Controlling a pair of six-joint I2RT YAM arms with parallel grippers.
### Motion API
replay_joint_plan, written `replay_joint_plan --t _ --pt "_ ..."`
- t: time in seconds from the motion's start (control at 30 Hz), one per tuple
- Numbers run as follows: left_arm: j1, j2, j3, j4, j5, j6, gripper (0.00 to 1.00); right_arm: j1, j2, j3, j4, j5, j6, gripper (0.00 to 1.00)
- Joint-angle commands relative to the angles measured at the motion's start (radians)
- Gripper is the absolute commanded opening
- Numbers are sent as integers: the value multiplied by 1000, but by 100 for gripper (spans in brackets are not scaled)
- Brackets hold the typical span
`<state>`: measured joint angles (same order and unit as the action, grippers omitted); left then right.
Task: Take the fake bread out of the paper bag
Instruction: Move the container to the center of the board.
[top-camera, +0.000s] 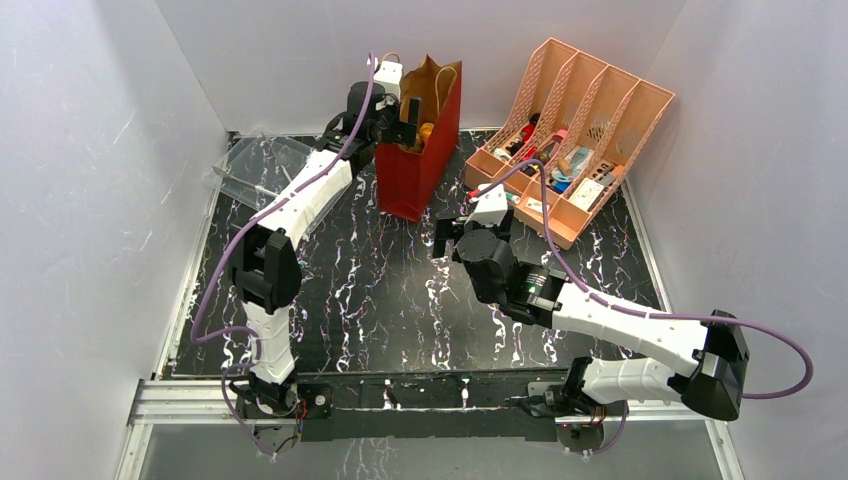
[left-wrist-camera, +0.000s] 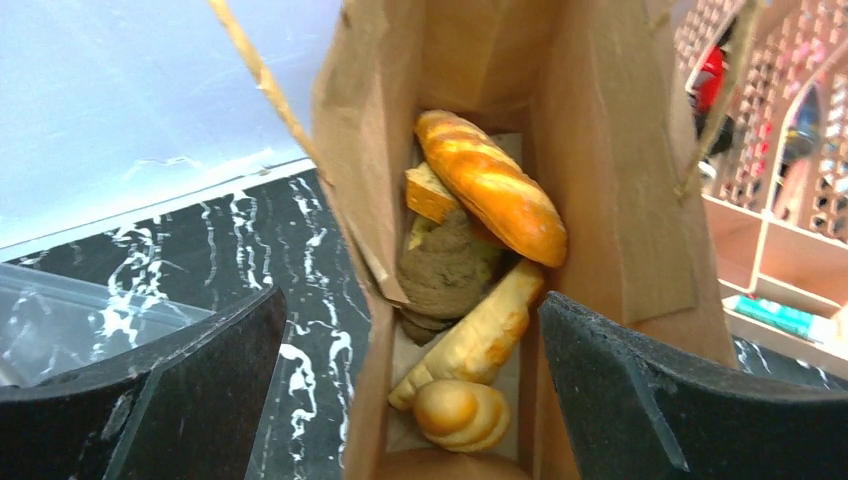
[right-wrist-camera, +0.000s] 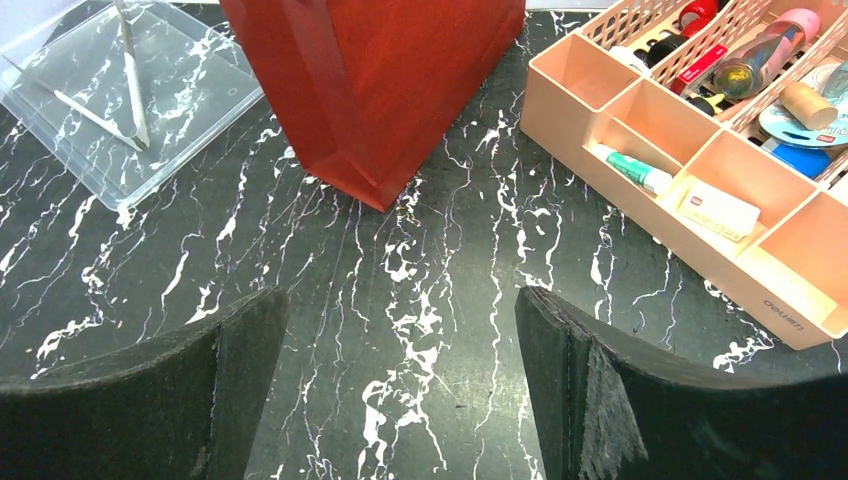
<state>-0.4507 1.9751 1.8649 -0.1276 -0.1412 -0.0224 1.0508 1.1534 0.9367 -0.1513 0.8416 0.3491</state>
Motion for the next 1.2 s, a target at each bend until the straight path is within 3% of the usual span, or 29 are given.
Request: replay_joint_plan --t 0.0,0.17,0.43,0.6,0.73,0.9,1.17 --pt "-3 -45 27 48 -166 10 98 -6 -13 -1 63 12 -23 83" --pt "-3 -225 -96 206 -264 40 98 -7 -21 -20 79 30 -46 83" --pt "17 -446 -190 143 -409 58 98 -9 -15 -25 98 19 -46 83" --pt "131 -561 -293 50 -445 -79 98 -9 -16 -20 100 10 -43 83" --pt "288 -580 -387 -24 -335 -212 98 -10 -13 -15 95 -4 -39 83" --pt "417 -447 -408 -114 -115 -258 98 -9 16 10 80 -13 -28 83" --pt "453 -234 -422 -123 144 -149 95 -10 56 25 84 -23 -9 83"
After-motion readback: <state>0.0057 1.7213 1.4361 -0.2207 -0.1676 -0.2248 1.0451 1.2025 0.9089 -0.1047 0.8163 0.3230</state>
